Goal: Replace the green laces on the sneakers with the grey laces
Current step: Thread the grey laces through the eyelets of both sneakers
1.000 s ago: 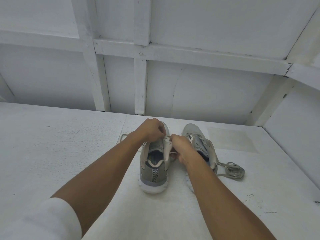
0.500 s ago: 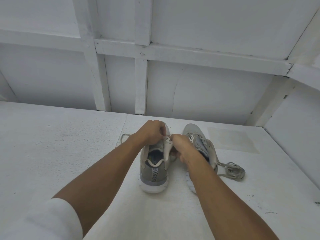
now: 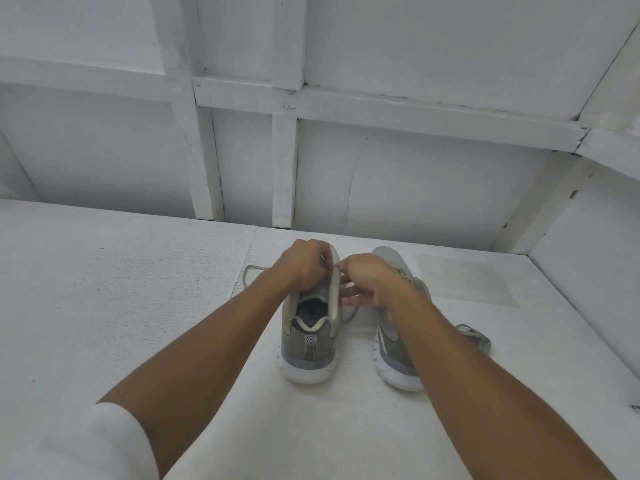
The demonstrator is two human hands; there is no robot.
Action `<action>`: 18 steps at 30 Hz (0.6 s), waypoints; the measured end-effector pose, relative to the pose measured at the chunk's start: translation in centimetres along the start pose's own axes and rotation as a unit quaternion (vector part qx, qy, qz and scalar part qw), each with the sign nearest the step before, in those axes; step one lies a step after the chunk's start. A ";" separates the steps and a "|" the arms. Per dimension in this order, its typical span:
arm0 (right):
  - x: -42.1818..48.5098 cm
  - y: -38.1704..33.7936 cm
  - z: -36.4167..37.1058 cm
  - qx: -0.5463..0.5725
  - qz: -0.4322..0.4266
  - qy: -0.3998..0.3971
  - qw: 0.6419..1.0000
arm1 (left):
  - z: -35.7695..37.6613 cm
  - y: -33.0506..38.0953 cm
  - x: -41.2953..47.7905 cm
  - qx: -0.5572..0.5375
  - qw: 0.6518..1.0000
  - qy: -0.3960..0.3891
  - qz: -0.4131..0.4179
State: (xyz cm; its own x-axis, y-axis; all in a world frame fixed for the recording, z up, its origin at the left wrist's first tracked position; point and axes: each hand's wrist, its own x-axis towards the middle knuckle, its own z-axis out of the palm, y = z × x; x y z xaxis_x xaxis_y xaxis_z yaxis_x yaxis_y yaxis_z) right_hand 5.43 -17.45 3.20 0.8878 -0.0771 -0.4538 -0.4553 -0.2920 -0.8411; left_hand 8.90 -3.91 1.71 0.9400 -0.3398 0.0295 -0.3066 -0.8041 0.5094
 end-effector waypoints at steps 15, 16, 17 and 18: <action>2.5 -6.2 -5.7 0.349 -0.170 0.155 0.908 | 1.0 -2.6 -6.7 -0.270 0.939 0.152 -0.149; 1.8 -7.3 -6.9 0.497 -0.176 0.115 0.842 | 1.3 -2.5 -6.9 -0.294 0.930 0.158 -0.151; 1.0 -8.0 -7.6 0.556 -0.195 0.092 0.803 | 1.7 -2.5 -7.0 -0.317 0.921 0.167 -0.154; 0.5 -8.2 -7.7 0.538 -0.217 0.091 0.809 | 1.9 -2.4 -7.1 -0.337 0.911 0.177 -0.158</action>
State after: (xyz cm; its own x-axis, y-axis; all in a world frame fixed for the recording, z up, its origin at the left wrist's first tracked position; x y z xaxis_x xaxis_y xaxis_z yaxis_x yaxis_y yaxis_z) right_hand 10.13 -22.43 12.18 0.9308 -0.3569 -0.0789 0.1930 0.6633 -0.7230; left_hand 2.70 -0.49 -1.41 0.9914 0.1306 0.0048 0.0365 -0.3116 0.9495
